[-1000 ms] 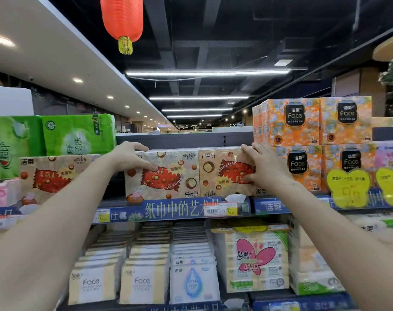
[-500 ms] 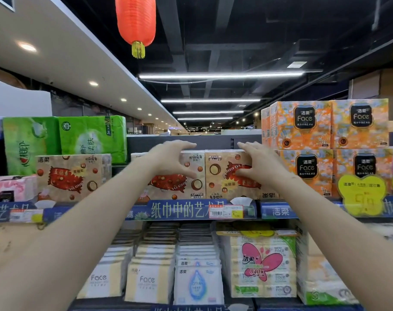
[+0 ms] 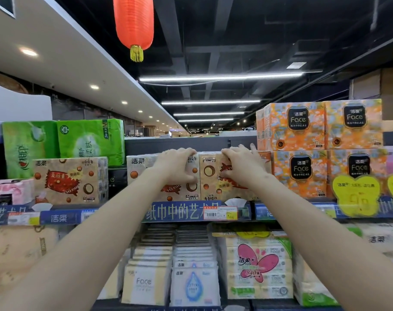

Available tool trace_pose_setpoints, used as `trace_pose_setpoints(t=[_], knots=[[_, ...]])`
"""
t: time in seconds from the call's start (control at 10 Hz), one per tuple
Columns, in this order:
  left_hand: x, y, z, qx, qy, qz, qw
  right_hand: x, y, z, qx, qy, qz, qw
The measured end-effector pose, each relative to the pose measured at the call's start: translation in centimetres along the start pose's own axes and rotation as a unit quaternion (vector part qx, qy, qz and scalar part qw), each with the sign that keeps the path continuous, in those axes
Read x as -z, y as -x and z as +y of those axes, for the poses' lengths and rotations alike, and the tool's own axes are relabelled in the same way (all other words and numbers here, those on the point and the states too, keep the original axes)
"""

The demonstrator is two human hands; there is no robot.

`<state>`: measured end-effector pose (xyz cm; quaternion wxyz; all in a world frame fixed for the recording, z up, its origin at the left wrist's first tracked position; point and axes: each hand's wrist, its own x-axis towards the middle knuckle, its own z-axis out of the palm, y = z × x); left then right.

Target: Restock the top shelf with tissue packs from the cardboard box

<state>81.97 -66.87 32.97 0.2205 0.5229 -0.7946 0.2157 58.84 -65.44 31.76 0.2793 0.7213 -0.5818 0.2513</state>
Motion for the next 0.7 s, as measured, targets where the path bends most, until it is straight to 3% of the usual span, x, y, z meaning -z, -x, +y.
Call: trace_pose_setpoints(t=[0.3, 0.4, 0.7], knots=[[-0.9, 0.8, 1.1, 0.020, -0.051, 0.018, 0.998, -0.8, 1.0, -1.1, -0.006, -0.029, 0.013, 0.999], [-0.5, 2.2, 2.0, 0.037, -0.053, 0.055, 0.996, 0.2, 1.1, -1.0, -0.007, -0.055, -0.020, 0.998], [4.5, 7.0, 4.4, 0.022, -0.105, 0.104, 0.989, 7.8, 4.5, -2.7, -0.029, -0.132, -0.033, 0.990]])
